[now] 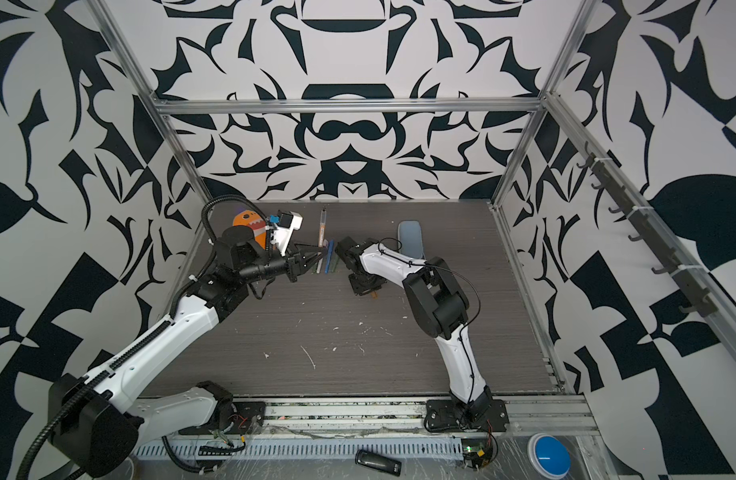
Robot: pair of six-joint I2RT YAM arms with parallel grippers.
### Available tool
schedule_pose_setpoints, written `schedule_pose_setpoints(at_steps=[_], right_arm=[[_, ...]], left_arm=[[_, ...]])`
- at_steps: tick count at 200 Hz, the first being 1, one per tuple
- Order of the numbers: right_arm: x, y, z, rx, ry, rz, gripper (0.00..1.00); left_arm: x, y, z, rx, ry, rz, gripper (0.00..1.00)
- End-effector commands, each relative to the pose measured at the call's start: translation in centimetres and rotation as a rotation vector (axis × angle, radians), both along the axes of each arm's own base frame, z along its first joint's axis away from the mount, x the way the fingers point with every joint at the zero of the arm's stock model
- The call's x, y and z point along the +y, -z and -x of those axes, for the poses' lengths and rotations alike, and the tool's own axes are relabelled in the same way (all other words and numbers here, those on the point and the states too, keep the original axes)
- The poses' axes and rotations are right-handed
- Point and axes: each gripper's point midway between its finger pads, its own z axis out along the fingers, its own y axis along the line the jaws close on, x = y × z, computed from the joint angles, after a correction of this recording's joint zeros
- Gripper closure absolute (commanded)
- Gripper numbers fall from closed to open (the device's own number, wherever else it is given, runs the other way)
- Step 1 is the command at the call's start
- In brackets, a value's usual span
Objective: Insert the pens into the pen caps
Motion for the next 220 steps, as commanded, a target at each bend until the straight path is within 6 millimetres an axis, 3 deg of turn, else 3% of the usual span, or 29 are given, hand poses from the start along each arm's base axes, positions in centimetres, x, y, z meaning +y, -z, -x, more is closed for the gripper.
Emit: schedule_pose_setpoints(at_steps=[1,96,117,158,220], right_arm=[[-0.1,-0.3,-0.3,-0.014,-0.007,0.016,0.79],[-1.3,0.5,-0.9,0.017,-0.021,0.024,0.77],[-2.0,0.2,-1.3,0.017,-0.008,0.002,0.77],[-1.0,0.9,-0.8,0.086,-0.022,-0.121,0.75],[-2.2,0.8,-1.2,0.081,-0.002,-0.133,0.72]], left_arm=[[0.0,-0.9,0.5,-0.033,0.017,0.011,0.98],[-0.1,-0.8,0.5,-0.034,0.021,0.009,0.98],[-0.1,-0.7,0.5,-0.033,0.020,0.009,0.98],[-0.1,-0.6,0.4,-0.032,0.024,0.007,0.98],[-0.3,-0.4,0.4,-0.030,0.033,0.004,0.98]])
